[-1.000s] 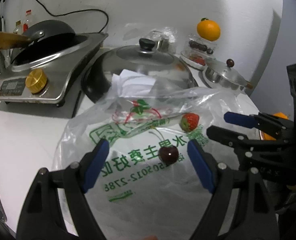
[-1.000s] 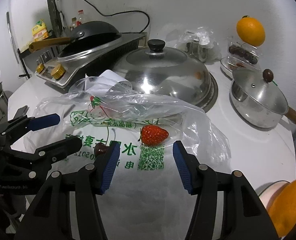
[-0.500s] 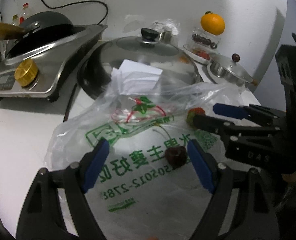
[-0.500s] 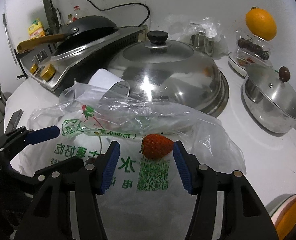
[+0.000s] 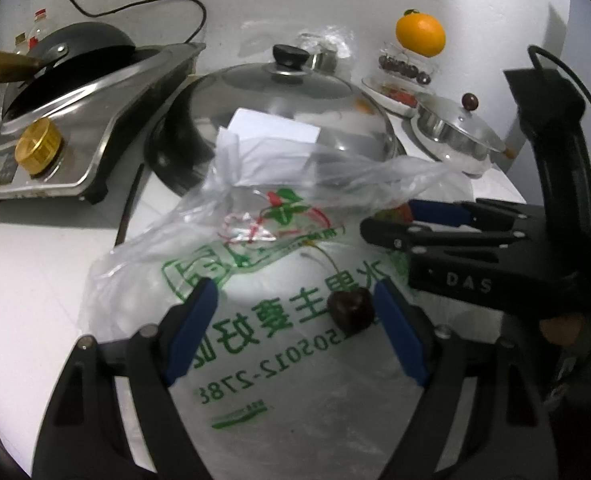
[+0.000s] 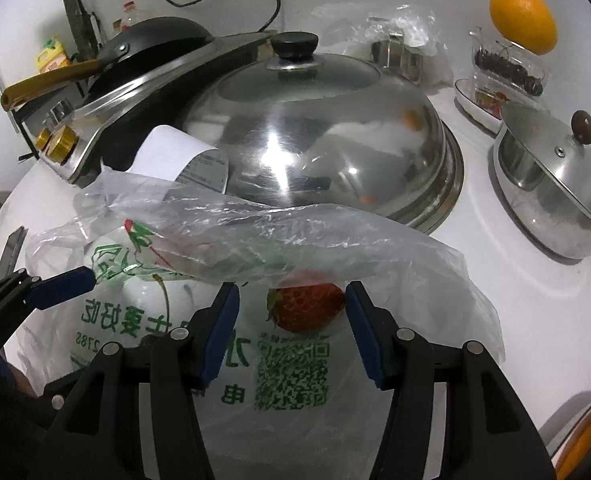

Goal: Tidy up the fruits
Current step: 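Reach the right gripper to a strawberry while the left gripper reaches a dark cherry, then close the right gripper on the strawberry while the left gripper closes on the cherry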

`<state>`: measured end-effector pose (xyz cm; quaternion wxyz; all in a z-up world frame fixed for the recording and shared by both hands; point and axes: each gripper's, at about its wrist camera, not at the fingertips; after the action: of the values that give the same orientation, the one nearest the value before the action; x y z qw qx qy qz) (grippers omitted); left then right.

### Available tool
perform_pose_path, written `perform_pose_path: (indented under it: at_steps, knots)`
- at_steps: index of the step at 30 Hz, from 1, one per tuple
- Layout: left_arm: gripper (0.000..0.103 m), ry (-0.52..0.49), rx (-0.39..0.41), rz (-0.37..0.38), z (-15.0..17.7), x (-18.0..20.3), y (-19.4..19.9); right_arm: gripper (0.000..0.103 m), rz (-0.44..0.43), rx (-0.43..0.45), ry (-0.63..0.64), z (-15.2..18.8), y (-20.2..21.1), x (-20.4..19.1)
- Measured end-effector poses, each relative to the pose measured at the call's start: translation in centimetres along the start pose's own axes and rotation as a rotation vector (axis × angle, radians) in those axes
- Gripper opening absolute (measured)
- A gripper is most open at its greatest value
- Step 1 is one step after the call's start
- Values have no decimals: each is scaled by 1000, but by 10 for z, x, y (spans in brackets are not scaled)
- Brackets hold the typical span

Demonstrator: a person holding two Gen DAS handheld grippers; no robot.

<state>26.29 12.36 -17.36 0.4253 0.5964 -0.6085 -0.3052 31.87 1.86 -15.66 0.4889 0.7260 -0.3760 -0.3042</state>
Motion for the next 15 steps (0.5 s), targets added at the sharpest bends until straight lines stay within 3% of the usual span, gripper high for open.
perform_pose_path:
  at_steps: [15]
  knots:
    - [81,-119,-15,-32,1,27,-9,57,7,11,-20,1,-1,8]
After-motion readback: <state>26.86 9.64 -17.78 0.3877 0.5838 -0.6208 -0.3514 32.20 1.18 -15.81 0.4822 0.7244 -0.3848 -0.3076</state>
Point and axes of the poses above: each gripper's, at about its wrist camera, not at the fingertips, and y roughly against the way its jaws point, x to its right, z to its underside, and after that the axes turned 15 degrees about -x, right-handed
